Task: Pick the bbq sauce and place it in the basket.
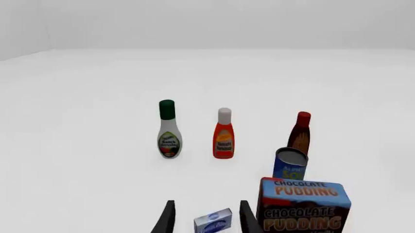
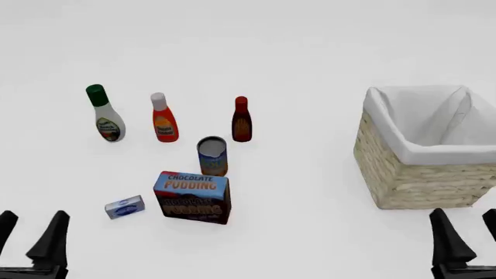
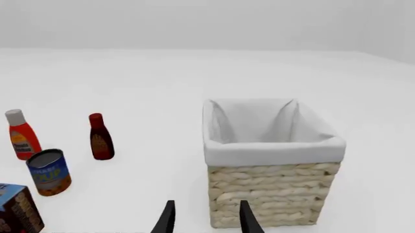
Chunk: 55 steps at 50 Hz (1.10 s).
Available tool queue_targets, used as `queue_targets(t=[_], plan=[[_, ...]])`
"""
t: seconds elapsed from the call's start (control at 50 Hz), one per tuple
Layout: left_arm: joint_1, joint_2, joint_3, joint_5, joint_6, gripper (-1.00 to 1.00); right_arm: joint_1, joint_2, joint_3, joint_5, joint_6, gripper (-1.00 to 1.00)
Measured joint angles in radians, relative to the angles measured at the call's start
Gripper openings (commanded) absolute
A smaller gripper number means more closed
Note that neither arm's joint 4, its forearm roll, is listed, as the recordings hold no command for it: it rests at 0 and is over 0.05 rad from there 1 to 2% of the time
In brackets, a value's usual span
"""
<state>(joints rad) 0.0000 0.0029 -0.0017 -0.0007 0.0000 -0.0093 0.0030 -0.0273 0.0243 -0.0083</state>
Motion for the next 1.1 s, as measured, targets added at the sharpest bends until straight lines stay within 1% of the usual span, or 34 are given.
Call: queue_targets(t=[0.4,0.64,0.76,0.96,1.1], plan=[[0.0,0.004,-0.002,-0.001,0.0,1.0,0.02,0.012,0.018,-0.028,-0.001,1.0],[0.0,0.004,-0.003,-0.001,0.0,1.0,0.031,0.04,-0.001,-0.03,-0.018,1.0],[0.0,0.005,-0.003,-0.001,0.0,1.0,0.035,0.09,-0.045,-0.037,-0.033,1.0],[0.0,0.005,-0.003,-0.001,0.0,1.0,0.053,0.194,-0.169,-0.008,-0.039,1.0],[0.0,0.005,-0.003,-0.001,0.0,1.0,0.072,0.276,-0.271,0.024,-0.027,1.0]])
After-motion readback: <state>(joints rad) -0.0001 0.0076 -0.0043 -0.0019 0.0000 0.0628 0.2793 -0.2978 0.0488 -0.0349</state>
